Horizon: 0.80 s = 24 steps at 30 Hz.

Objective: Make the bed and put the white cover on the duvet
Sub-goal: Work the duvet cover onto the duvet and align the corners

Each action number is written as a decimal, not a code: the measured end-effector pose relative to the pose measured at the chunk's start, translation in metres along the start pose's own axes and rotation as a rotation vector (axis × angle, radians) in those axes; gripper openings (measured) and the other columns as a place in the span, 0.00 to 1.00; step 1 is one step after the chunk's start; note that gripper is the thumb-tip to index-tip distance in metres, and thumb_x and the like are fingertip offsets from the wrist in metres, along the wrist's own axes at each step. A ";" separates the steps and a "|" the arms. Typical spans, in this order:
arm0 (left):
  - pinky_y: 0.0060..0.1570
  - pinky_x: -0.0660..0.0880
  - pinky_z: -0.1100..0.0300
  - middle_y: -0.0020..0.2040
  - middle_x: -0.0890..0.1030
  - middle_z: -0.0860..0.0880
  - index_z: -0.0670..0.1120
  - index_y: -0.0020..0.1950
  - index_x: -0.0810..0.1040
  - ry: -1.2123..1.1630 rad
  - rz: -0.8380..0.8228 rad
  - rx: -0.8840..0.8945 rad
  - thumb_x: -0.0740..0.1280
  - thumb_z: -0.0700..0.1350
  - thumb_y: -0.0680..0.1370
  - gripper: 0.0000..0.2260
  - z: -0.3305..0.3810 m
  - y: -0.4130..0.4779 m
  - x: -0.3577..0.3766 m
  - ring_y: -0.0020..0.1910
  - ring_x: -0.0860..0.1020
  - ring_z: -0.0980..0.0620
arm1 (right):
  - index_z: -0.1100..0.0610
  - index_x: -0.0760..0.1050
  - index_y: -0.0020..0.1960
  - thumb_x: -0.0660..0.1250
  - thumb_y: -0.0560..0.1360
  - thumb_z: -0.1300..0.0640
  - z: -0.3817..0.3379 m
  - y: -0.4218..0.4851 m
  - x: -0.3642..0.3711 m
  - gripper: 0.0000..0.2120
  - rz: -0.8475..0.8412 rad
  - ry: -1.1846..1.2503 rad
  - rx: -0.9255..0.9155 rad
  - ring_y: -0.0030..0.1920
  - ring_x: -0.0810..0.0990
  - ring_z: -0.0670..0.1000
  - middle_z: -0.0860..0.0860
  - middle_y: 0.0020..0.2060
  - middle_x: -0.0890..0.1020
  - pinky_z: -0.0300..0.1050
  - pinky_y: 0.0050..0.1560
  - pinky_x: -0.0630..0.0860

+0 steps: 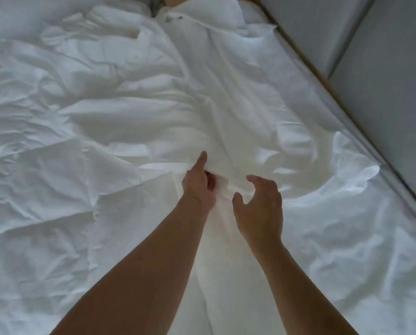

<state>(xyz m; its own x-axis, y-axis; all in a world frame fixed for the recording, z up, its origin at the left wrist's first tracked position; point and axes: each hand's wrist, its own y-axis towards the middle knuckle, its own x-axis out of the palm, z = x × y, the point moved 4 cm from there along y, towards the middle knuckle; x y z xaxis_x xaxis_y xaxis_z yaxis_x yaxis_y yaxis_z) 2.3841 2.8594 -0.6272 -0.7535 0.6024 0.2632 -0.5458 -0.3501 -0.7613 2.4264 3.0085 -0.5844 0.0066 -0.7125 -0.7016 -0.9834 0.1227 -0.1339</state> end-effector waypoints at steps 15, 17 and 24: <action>0.49 0.79 0.47 0.46 0.84 0.40 0.34 0.49 0.81 0.289 -0.003 0.338 0.67 0.39 0.77 0.08 -0.027 -0.065 0.053 0.46 0.82 0.43 | 0.55 0.69 0.41 0.69 0.65 0.64 0.049 0.069 0.000 0.10 0.528 0.231 0.063 0.40 0.78 0.59 0.51 0.39 0.81 0.54 0.40 0.74; 0.49 0.80 0.48 0.48 0.86 0.42 0.39 0.52 0.83 0.268 -0.035 0.333 0.65 0.35 0.78 0.08 -0.036 -0.080 0.070 0.49 0.84 0.45 | 0.56 0.70 0.43 0.72 0.65 0.66 0.062 0.068 -0.013 0.14 0.560 0.267 0.062 0.41 0.79 0.57 0.50 0.42 0.82 0.57 0.41 0.77; 0.45 0.79 0.57 0.44 0.78 0.46 0.42 0.55 0.74 0.180 0.005 0.277 0.68 0.44 0.80 0.08 -0.047 -0.088 0.069 0.42 0.80 0.51 | 0.57 0.70 0.42 0.73 0.67 0.68 0.060 0.037 -0.028 0.13 0.351 0.223 -0.299 0.31 0.72 0.48 0.48 0.34 0.74 0.45 0.27 0.74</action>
<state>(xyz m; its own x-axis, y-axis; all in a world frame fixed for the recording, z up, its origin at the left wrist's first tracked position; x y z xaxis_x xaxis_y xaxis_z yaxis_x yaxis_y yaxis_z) 2.3979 2.9656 -0.5700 -0.6934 0.7084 0.1319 -0.6395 -0.5206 -0.5657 2.4008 3.0744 -0.6117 -0.3406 -0.7978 -0.4975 -0.9284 0.2016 0.3122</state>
